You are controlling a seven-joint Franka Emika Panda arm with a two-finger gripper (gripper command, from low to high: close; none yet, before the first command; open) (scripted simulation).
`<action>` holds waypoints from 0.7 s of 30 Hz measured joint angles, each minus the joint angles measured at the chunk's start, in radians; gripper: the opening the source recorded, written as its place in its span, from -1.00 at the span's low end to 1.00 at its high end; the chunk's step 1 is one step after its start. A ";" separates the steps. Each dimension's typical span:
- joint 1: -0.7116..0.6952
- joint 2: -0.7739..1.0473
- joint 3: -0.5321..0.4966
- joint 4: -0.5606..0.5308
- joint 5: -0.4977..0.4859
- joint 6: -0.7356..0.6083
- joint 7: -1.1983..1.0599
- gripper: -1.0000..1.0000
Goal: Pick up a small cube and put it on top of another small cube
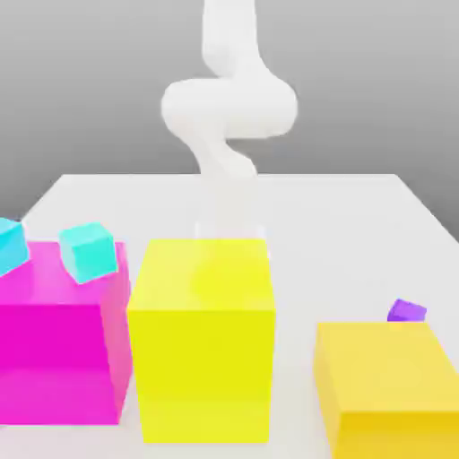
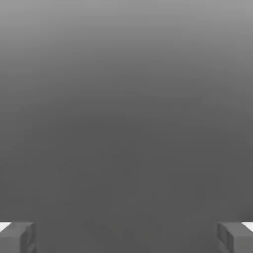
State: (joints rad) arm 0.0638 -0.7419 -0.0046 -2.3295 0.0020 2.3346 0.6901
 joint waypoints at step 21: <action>0.511 0.488 -0.011 -0.248 0.027 0.290 -0.932 0.00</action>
State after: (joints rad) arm 0.5751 -0.2535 -0.0152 -2.5775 0.0286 2.6250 -0.2420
